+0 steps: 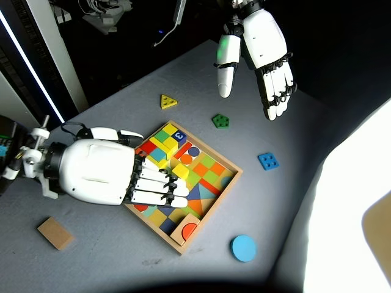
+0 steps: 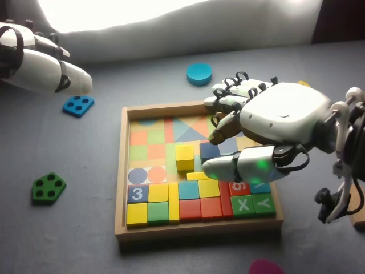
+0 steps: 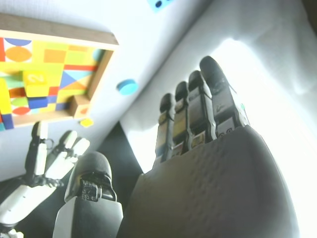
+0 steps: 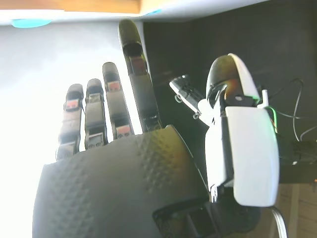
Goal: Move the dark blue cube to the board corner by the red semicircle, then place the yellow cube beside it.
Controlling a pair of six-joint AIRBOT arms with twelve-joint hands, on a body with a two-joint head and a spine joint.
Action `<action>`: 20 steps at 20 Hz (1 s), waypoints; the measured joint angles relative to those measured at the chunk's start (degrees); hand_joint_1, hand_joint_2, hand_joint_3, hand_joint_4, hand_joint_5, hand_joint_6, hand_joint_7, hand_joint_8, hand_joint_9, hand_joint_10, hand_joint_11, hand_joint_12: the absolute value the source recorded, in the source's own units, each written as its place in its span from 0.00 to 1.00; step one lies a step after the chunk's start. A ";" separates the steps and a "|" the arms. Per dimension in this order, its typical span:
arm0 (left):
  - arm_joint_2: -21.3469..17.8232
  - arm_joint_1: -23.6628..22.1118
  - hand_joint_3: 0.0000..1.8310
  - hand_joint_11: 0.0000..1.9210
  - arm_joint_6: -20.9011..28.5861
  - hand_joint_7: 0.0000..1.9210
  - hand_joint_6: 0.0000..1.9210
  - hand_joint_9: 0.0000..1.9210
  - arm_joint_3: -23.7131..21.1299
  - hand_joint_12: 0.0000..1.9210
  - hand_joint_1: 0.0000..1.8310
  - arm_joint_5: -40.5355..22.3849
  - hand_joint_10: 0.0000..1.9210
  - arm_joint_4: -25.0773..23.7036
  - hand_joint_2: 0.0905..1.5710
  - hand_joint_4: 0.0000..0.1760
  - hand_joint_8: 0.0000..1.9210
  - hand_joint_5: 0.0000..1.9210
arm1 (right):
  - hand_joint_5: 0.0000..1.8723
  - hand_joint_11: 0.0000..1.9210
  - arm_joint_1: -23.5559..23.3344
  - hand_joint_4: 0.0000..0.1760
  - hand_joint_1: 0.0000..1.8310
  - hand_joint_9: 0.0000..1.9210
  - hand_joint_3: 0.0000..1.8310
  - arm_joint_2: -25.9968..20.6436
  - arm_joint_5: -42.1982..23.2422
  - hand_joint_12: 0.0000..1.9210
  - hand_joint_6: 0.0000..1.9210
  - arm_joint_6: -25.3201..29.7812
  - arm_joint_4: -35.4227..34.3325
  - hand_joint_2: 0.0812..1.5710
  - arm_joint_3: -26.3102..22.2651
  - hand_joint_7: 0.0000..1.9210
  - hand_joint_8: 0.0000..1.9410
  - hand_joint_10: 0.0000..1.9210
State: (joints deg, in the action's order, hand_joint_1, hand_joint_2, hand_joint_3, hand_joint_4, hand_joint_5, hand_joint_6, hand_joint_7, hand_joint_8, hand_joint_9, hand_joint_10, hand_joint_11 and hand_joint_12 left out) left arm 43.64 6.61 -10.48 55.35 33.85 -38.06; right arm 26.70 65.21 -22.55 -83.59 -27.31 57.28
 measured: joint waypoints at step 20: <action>0.09 -1.75 0.00 0.00 -3.23 0.07 0.00 0.07 0.28 0.27 0.00 0.28 0.00 1.64 0.76 0.01 0.00 0.08 | 0.38 0.00 1.81 0.00 0.00 0.00 0.00 4.22 -0.92 0.00 0.00 -0.61 -1.16 0.74 4.31 0.07 0.00 0.00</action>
State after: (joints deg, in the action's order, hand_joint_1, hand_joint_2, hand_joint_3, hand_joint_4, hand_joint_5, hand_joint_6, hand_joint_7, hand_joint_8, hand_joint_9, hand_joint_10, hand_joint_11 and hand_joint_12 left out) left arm 43.72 4.86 -13.72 55.64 34.13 -36.42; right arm 28.51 69.43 -23.46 -84.20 -28.47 61.58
